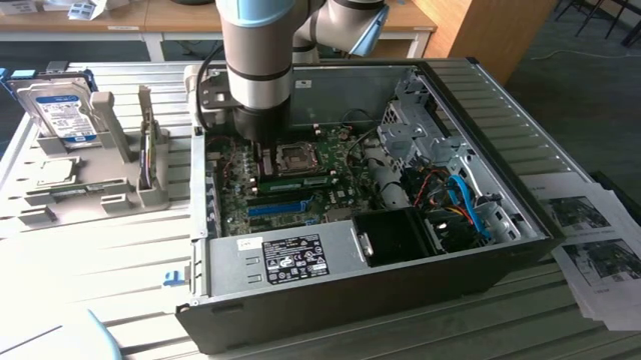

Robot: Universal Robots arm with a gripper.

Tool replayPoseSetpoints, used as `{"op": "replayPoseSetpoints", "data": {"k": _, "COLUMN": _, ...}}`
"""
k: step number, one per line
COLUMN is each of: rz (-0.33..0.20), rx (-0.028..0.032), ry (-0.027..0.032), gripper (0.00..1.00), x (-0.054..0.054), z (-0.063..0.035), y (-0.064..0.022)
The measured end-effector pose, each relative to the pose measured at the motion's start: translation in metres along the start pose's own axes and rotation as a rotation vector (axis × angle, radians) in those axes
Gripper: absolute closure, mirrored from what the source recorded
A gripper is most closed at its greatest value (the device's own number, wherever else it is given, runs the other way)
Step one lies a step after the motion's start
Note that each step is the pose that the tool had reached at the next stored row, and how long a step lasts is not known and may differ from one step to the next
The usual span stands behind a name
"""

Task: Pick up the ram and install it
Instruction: 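Press down the ram until it locks into place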

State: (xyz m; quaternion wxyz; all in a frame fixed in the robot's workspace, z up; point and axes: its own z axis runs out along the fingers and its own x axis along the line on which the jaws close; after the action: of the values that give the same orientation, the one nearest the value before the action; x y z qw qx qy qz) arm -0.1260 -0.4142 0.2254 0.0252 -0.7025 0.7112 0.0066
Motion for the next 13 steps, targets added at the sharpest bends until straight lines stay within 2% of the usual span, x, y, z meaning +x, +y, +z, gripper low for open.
{"op": "replayPoseSetpoints", "data": {"k": 13, "rz": 0.0, "rx": -0.0001, "ry": 0.0002, "gripper": 0.91, "x": 0.0003, "z": 0.0029, "y": 0.0001}}
